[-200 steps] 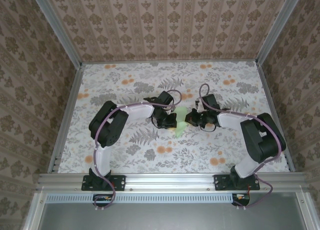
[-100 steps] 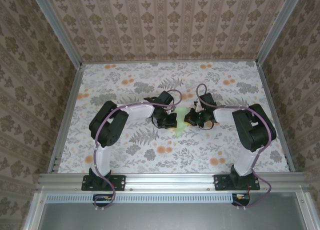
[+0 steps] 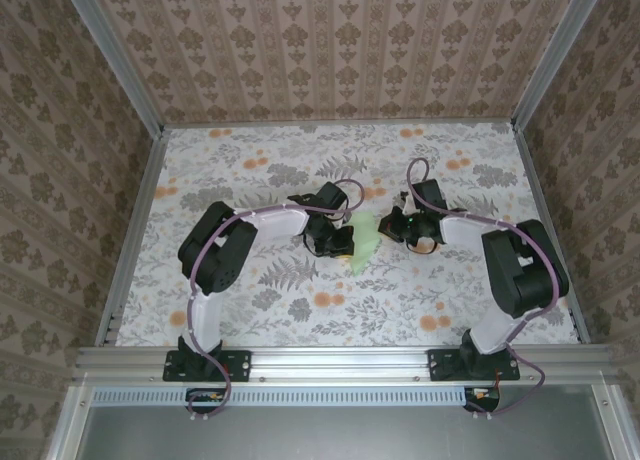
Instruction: Fold a paper plane with a square sheet of paper (pick it up from the middle)
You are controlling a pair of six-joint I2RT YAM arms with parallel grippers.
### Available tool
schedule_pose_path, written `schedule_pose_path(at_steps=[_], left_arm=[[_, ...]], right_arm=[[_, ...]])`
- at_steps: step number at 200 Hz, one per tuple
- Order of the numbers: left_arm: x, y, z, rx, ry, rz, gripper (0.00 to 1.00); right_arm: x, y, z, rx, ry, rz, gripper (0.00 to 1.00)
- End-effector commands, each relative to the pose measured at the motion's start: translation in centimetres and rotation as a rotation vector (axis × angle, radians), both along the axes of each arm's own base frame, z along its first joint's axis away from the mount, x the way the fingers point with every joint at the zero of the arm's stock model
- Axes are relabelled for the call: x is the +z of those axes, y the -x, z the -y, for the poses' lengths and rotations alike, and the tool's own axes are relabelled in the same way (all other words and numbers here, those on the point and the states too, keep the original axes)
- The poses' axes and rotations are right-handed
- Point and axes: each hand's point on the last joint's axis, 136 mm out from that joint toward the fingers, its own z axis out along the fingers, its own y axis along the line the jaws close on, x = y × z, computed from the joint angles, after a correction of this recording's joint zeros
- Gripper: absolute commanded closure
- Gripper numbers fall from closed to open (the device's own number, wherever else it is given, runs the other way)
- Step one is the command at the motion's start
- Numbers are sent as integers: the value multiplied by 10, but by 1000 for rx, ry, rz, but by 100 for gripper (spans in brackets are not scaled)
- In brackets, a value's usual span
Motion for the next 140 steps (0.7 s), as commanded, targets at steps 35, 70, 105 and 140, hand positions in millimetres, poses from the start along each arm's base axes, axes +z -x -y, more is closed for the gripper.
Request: schedule_pose_path(at_steps=[35, 70, 105, 140], left_arm=[[-38, 12, -24, 28, -137, -56, 100], [-38, 11, -24, 34, -138, -52, 100], [-38, 12, -26, 34, -139, -52, 100], [-39, 13, -25, 35, -139, -53, 100]], right_arm=[[-1, 70, -46, 146, -70, -65, 96], [-9, 83, -66, 188, -85, -92, 96], [-22, 88, -73, 197, -85, -125, 97], [-33, 93, -71, 198, -64, -158, 97]])
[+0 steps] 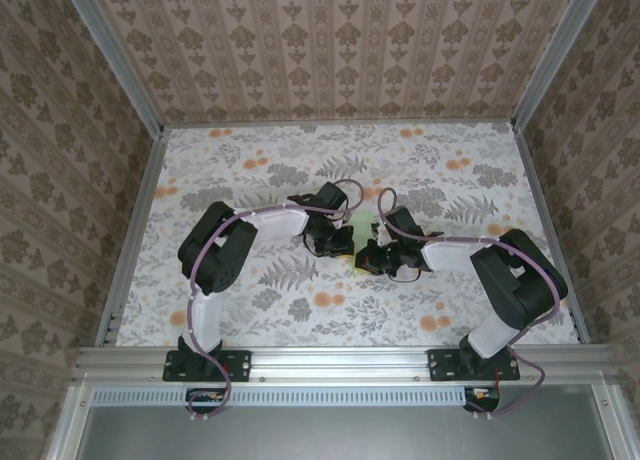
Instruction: Fold a paper plane with a square sheet of paper (pick it up from the middle)
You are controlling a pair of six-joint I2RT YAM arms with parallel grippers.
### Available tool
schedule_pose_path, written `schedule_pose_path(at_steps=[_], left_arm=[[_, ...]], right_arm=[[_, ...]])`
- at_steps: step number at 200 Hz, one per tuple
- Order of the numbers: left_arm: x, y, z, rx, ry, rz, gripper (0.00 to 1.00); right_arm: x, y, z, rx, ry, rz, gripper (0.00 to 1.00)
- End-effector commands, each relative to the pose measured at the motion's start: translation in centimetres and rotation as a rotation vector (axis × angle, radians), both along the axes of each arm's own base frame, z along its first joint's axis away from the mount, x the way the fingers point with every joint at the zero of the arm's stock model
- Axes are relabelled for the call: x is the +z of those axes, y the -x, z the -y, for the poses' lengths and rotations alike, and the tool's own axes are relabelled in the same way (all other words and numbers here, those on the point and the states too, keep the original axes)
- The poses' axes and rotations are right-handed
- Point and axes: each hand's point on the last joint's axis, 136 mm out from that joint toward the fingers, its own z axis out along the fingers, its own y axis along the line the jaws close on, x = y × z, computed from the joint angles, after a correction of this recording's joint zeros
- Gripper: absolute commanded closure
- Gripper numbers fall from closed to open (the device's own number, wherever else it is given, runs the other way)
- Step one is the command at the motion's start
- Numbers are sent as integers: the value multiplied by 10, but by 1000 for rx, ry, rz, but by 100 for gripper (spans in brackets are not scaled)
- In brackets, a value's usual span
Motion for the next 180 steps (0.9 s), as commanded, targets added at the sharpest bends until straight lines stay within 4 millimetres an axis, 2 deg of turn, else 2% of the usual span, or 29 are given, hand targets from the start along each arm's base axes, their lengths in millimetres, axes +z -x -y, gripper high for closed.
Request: schedule_pose_path(at_steps=[1, 59, 125, 180], left_arm=[[-38, 13, -25, 28, -140, -50, 100], [-40, 13, -27, 34, -147, -50, 100], [-41, 13, -28, 38, -150, -49, 100], [-41, 13, -28, 40, -150, -50, 100]], right_arm=[[-11, 9, 0, 4, 5, -41, 97], [-22, 24, 1, 32, 25, -74, 96], [-6, 26, -9, 70, 1, -39, 96], [-22, 32, -7, 78, 29, -76, 96]])
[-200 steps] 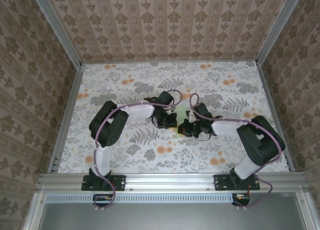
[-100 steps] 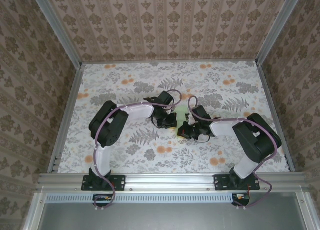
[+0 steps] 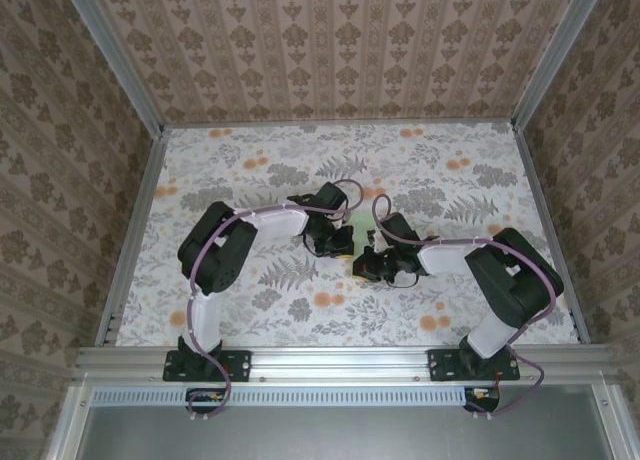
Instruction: Fold a paper plane with a square sheet of paper (pick it up from the middle)
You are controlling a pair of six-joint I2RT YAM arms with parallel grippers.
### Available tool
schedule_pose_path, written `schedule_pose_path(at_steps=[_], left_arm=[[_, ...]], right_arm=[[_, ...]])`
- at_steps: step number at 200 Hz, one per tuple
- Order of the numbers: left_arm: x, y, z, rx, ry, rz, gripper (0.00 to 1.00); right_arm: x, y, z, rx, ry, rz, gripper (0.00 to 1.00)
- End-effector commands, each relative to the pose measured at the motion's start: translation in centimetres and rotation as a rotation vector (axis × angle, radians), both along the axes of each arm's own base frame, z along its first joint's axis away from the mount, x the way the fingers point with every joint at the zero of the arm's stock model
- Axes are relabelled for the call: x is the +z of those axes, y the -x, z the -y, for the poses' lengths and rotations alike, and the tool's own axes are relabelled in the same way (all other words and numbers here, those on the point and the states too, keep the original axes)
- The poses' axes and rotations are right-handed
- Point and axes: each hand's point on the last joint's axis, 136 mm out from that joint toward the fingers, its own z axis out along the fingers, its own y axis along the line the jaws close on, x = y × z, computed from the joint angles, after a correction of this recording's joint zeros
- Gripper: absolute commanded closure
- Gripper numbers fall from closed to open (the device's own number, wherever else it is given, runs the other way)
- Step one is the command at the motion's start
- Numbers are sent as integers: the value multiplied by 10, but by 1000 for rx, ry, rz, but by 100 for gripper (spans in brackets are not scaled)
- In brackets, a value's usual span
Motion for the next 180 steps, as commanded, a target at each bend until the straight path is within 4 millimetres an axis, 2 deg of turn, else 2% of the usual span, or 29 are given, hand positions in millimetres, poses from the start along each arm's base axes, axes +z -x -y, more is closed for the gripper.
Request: schedule_pose_path(at_steps=[1, 31, 60, 83, 111, 144, 180], left_arm=[[-40, 13, -28, 30, -151, -46, 100], [-40, 13, -28, 30, -151, -46, 100], [-39, 13, -29, 31, -152, -44, 100], [-38, 13, -29, 29, -150, -42, 100], [-36, 11, -26, 23, -137, -37, 100], [-33, 10, -22, 17, -119, -30, 100], [-23, 7, -15, 9, -74, -11, 100]], right_arm=[[-12, 14, 2, 28, 22, -53, 96], [-12, 14, -2, 46, 21, -56, 96], [7, 5, -1, 45, 21, 9, 96], [22, -8, 11, 3, 35, 71, 96], [15, -20, 26, -36, 72, 64, 96], [13, -36, 27, -35, 76, 56, 96], [-4, -39, 25, -50, 82, 17, 97]])
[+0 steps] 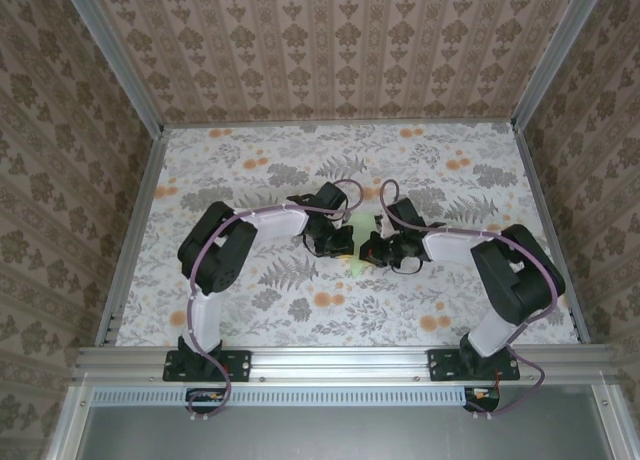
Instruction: Fold a paper plane with a square sheet of paper (pick it up from the middle)
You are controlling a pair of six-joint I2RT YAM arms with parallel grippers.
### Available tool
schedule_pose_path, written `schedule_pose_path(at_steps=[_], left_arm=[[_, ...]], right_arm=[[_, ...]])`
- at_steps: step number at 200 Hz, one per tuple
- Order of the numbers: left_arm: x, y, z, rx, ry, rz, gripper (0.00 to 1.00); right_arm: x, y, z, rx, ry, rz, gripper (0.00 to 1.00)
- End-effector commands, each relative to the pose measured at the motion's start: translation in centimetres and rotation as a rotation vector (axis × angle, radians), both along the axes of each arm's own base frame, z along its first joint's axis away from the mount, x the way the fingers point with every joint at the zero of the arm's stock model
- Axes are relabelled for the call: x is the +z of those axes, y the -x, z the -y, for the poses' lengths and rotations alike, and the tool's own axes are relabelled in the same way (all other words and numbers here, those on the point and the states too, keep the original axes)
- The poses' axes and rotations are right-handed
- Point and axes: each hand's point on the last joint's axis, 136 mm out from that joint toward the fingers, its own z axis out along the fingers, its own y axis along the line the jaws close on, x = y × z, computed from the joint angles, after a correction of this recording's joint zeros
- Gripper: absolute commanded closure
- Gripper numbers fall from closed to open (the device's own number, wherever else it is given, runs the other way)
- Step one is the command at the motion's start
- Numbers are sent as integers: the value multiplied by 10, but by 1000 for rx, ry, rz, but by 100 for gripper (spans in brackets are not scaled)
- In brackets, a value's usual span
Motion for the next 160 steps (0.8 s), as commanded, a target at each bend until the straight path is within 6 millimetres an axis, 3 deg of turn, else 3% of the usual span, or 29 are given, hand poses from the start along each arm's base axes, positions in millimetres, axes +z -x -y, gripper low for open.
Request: schedule_pose_path(at_steps=[1, 48, 71, 94, 122, 160], left_arm=[[-22, 6, -15, 12, -76, -9, 100], [19, -7, 0, 28, 37, 83, 94], [33, -6, -2, 71, 83, 111, 90], [34, 5, -4, 105, 132, 97, 90], [34, 26, 8, 82, 194, 64, 93], [18, 37, 9, 78, 160, 14, 98]], right_arm=[[-12, -1, 2, -2, 25, -28, 97], [-25, 6, 2, -70, 5, -79, 98], [-30, 8, 5, -142, 25, -91, 99], [-34, 7, 8, -215, 28, -103, 99], [-35, 5, 12, -261, 37, -109, 99], [-35, 5, 14, -269, 46, -112, 98]])
